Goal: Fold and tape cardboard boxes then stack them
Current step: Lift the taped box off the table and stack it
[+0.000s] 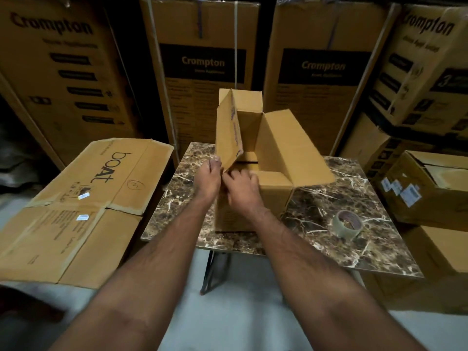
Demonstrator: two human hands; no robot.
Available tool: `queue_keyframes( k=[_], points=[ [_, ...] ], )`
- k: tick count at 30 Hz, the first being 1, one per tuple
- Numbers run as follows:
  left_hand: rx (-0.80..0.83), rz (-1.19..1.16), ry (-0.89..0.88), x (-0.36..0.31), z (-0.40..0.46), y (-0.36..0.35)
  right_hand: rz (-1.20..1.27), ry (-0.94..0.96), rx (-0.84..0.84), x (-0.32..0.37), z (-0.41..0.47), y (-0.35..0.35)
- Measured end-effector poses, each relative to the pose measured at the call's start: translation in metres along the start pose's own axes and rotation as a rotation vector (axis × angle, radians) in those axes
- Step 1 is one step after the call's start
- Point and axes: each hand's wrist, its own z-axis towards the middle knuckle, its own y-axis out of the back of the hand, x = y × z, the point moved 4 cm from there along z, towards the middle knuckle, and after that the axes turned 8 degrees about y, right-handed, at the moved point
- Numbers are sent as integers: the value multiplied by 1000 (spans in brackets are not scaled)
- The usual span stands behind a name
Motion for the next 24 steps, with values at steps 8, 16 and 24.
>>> queue_keyframes(
  k=[8,16,24],
  points=[
    [7,626,-166,-18,-18,7,173,2,189,-1,-6,-6],
    [-48,954,-445,-42,-26,6,183,24,50,-25,-11,0],
    [-258,969,-507,-66,-24,39,147,-109,148,-60,9,0]
  ],
)
